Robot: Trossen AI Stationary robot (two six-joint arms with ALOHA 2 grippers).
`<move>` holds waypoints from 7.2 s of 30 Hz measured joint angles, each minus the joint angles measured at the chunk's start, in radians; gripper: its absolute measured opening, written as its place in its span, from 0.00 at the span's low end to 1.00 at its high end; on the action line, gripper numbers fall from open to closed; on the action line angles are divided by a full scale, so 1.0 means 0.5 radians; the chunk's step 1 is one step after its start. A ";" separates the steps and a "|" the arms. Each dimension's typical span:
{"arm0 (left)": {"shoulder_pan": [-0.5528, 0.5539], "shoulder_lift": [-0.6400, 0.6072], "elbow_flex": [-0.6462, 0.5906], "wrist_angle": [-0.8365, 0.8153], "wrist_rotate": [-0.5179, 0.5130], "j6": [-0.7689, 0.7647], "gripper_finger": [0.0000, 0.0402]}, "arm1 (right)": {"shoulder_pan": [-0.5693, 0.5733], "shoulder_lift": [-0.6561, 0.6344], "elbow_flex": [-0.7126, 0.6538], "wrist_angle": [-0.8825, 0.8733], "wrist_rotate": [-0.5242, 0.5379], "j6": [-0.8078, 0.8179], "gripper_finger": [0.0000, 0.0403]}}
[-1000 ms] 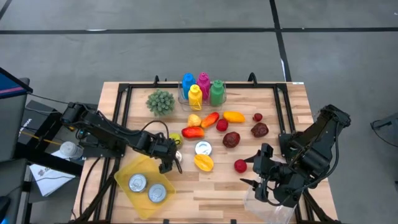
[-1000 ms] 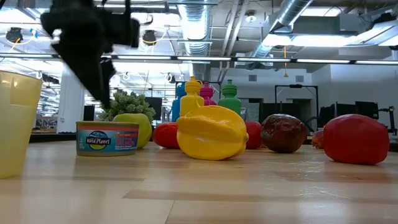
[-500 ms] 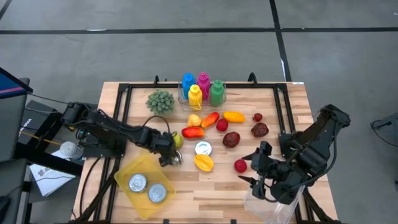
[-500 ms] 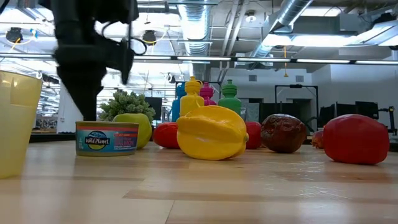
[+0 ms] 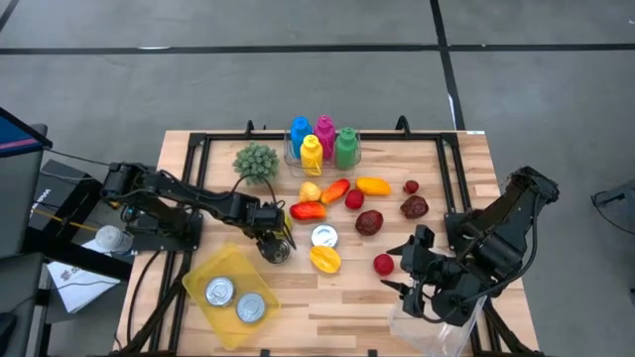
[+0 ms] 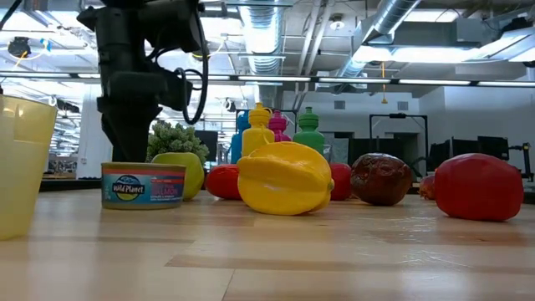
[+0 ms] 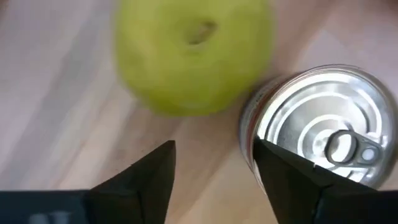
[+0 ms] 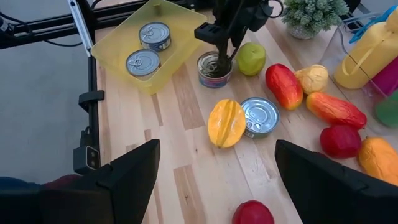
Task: Pick & Place Food Item
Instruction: Put the blue and pink tuna can into the yellow bin
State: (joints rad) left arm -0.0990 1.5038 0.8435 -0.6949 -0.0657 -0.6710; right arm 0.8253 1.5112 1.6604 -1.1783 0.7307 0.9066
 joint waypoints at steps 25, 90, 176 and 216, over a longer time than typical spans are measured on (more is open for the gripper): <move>-0.035 0.095 -0.013 -0.006 0.052 -0.036 0.00 | -0.034 0.001 0.000 -0.112 0.006 -0.048 0.77; -0.466 0.316 0.902 -0.737 -0.477 -0.761 0.74 | -0.059 0.001 -0.002 -0.066 0.006 -0.049 0.77; -1.354 -0.394 0.677 -0.199 -1.113 -0.214 0.45 | -0.800 0.687 0.100 1.973 -0.653 -1.889 0.77; -1.226 -0.389 0.677 -0.022 -1.102 0.110 0.49 | -0.910 0.831 0.114 1.769 -0.923 -1.742 0.48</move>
State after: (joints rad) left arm -0.7120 1.3094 1.1820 -0.7058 -0.6166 -0.6161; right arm 0.3702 1.9268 1.7176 -0.2939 0.2692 0.0354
